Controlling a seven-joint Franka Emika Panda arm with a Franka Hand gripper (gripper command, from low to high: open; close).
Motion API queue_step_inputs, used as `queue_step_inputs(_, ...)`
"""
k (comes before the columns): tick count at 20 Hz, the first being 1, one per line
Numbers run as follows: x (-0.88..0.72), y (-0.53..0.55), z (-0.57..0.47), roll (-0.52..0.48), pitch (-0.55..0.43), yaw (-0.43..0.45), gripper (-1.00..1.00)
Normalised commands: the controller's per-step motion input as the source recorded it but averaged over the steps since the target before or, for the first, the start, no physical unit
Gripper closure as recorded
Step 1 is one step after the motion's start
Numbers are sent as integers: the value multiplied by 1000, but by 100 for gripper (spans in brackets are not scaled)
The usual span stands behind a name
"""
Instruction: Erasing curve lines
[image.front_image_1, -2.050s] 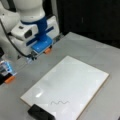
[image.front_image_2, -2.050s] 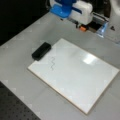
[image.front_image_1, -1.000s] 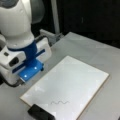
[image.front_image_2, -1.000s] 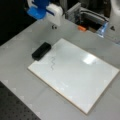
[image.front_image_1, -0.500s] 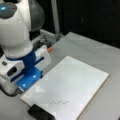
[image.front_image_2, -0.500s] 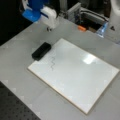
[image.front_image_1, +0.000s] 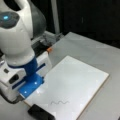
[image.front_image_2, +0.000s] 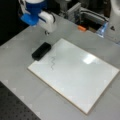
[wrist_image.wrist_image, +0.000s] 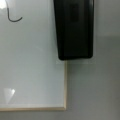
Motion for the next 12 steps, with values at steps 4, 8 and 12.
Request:
queue_step_inputs(4,184,-229,-13,-44,88,217,-100)
queue_step_inputs(8,193,-247,-25,-33,88,224,-100)
queue_step_inputs(12,199,-264,-75,-8,73,208,-100)
